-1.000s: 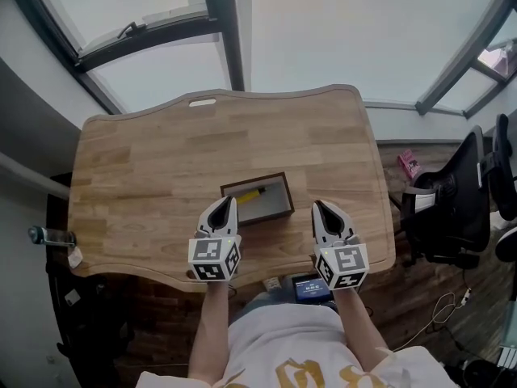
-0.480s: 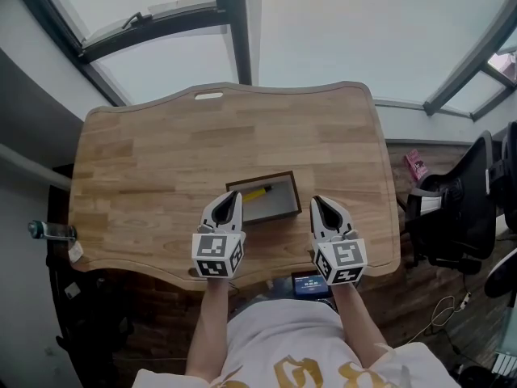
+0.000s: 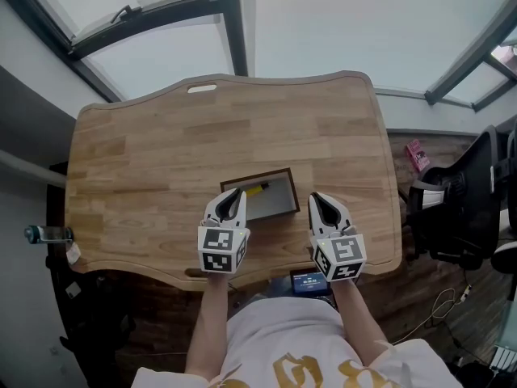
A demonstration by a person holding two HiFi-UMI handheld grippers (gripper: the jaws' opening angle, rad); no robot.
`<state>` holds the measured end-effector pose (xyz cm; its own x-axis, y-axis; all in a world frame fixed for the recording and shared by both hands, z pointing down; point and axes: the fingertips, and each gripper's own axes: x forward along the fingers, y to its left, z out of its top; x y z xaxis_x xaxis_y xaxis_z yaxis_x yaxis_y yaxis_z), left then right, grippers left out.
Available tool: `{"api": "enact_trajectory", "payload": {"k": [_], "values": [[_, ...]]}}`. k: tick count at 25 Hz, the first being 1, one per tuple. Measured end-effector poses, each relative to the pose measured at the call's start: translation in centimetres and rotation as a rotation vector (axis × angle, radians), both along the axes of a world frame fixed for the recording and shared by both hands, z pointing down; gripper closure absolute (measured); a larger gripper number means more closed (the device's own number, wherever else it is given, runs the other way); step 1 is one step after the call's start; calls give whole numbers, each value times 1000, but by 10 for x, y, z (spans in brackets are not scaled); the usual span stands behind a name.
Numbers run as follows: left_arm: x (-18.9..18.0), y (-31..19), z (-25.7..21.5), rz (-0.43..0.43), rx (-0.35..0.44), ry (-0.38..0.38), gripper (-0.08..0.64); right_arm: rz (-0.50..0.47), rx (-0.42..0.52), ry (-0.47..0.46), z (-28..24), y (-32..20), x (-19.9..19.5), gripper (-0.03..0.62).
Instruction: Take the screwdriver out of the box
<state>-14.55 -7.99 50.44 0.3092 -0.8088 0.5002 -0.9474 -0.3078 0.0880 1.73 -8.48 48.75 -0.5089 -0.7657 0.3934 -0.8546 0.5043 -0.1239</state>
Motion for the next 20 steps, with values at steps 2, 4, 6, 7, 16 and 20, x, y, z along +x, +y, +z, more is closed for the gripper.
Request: {"api": "enact_trajectory", "payload": {"k": [2, 4, 6, 7, 16, 20], "values": [[5, -2, 8, 26, -33, -29, 546, 3, -10, -1, 4, -3, 2, 560], [9, -4, 15, 57, -64, -68, 546, 5, -17, -2, 8, -7, 3, 560], [13, -6, 22, 94, -95, -120, 546, 6, -24, -3, 11, -11, 3, 560], [15, -7, 26, 114, -110, -147, 546, 6, -28, -4, 13, -12, 3, 560], [28, -12, 63, 254, -318, -324, 545, -6, -58, 9, 26, -32, 3, 560], [29, -13, 80, 280, -408, -373, 545, -16, -72, 22, 35, -40, 2, 560]]}}
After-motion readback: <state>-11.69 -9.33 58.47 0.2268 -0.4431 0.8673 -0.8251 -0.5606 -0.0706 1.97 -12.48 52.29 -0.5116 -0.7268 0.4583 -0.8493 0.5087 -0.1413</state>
